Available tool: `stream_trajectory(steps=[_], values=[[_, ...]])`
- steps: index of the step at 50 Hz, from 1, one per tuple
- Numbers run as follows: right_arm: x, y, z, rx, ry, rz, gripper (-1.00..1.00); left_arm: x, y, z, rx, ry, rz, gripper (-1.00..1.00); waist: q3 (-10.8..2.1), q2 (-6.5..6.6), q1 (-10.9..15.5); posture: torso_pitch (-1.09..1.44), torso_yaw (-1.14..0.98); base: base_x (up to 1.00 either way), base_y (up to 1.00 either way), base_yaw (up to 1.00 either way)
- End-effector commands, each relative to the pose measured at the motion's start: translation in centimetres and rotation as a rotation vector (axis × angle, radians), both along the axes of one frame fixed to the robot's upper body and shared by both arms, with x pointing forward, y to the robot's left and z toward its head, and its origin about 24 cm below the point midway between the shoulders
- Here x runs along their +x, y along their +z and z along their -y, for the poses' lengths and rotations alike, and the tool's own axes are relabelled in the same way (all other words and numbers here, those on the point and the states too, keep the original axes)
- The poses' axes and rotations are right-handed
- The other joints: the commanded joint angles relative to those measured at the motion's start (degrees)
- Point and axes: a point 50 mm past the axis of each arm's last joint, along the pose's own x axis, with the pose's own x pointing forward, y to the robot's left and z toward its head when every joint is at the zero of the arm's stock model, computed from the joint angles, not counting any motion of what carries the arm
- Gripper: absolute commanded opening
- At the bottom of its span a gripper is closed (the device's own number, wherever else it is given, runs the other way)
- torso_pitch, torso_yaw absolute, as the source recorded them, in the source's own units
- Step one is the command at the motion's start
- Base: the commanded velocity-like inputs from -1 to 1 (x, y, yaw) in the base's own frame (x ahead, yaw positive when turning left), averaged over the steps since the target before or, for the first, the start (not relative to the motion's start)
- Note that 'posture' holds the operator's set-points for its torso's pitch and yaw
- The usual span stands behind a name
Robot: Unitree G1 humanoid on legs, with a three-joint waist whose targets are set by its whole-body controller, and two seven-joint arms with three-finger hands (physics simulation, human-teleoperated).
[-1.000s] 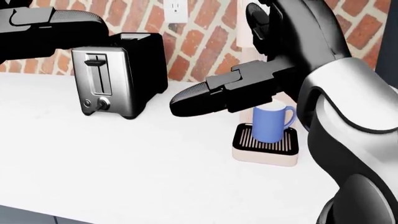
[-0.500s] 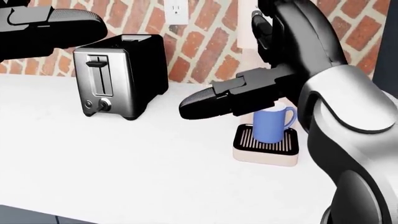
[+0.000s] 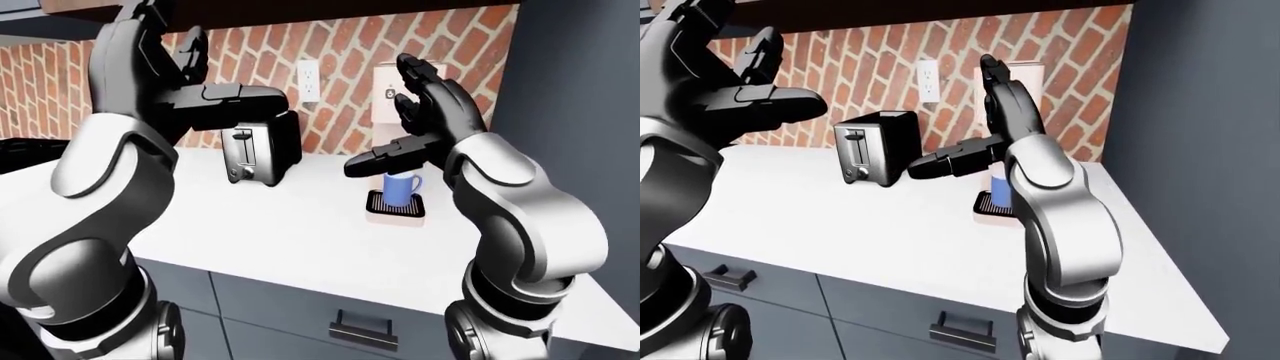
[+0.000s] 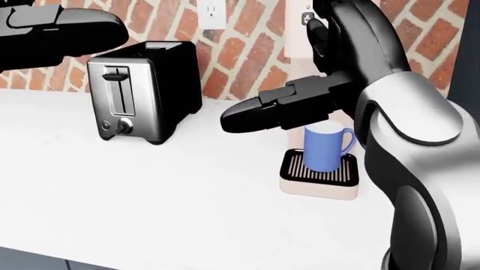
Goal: Press the button on the coffee machine to serve coffee.
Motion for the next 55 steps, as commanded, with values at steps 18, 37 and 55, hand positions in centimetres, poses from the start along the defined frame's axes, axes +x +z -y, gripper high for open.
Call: stream_trajectory(steps=[18,37,55], values=[[1.2,1.6,-0.3,0.010,-0.010,0.079,1.00,-0.3,1.0,-0.1,-0.013,0.006,0.055,1.00,-0.03,0.24,-0.1,-0.65,0.00,0.00,0.00,0.00],[2.6,1.4,-0.3,-0.007,-0.019,0.072,1.00,-0.3,1.1,-0.2,-0.019,0.007,0.056,1.00,-0.02,0.27,-0.1,-0.65,0.00,0.00,0.00,0.00],[3.8,0.2,-0.3,-0.002,-0.032,0.052,1.00,-0.5,1.2,-0.2,-0.021,0.005,0.059,1.00,-0.10,0.34,-0.1,-0.65,0.00,0.00,0.00,0.00]])
